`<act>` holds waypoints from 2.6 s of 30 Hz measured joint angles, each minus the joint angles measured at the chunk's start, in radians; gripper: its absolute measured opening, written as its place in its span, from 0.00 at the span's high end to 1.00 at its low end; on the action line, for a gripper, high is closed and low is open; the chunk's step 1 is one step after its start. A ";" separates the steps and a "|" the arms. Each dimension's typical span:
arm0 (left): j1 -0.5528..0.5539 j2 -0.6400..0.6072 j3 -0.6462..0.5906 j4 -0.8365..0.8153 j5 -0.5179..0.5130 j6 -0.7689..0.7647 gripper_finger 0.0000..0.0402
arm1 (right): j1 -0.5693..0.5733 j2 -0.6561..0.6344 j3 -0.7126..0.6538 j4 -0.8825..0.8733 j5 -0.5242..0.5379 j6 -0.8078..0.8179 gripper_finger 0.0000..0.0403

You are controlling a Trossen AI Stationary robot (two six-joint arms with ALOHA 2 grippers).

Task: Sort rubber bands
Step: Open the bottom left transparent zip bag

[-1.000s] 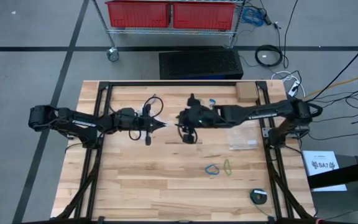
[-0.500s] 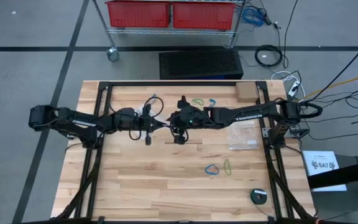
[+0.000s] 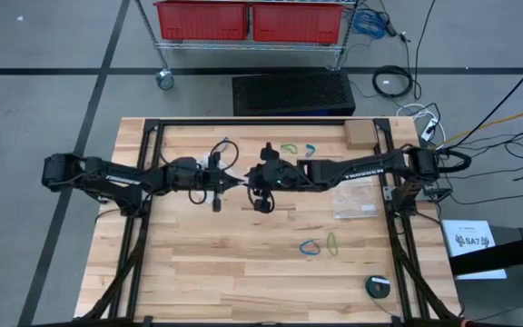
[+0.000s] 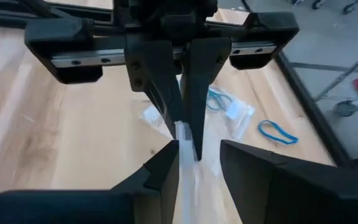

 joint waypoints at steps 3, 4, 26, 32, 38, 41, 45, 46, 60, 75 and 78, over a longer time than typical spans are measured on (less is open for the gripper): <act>0.000 0.000 0.000 0.014 0.000 -0.017 1.00 | 0.000 0.000 0.000 -0.004 0.012 -0.009 0.74; 0.000 0.000 0.000 0.017 -0.001 -0.024 1.00 | 0.000 0.000 0.000 -0.004 0.013 -0.010 0.76; 0.000 0.000 -0.002 0.034 0.000 -0.050 1.00 | 0.005 0.000 0.000 -0.083 0.033 -0.048 1.00; 0.000 -0.001 -0.001 0.045 0.014 -0.050 1.00 | 0.005 -0.015 -0.001 -0.175 0.078 -0.033 1.00; 0.000 -0.001 -0.001 0.048 0.021 -0.049 1.00 | 0.007 -0.060 -0.001 -0.258 0.084 -0.006 1.00; 0.000 -0.001 -0.001 0.049 0.021 -0.048 1.00 | 0.008 -0.091 -0.001 -0.309 0.084 -0.002 1.00; 0.000 -0.001 -0.001 0.049 0.021 -0.048 1.00 | 0.008 -0.121 -0.001 -0.384 0.084 0.016 1.00; 0.000 -0.001 -0.001 0.049 0.021 -0.049 1.00 | 0.008 -0.130 -0.001 -0.402 0.084 0.026 1.00; 0.000 -0.001 -0.001 0.058 0.020 -0.047 1.00 | 0.011 -0.138 0.000 -0.448 0.073 0.086 0.88; 0.000 -0.001 -0.001 0.064 0.020 -0.024 1.00 | 0.011 -0.129 0.000 -0.197 -0.001 -0.002 0.58; 0.000 -0.001 -0.001 0.064 0.020 -0.024 1.00 | 0.011 -0.103 0.000 -0.185 -0.056 -0.023 0.58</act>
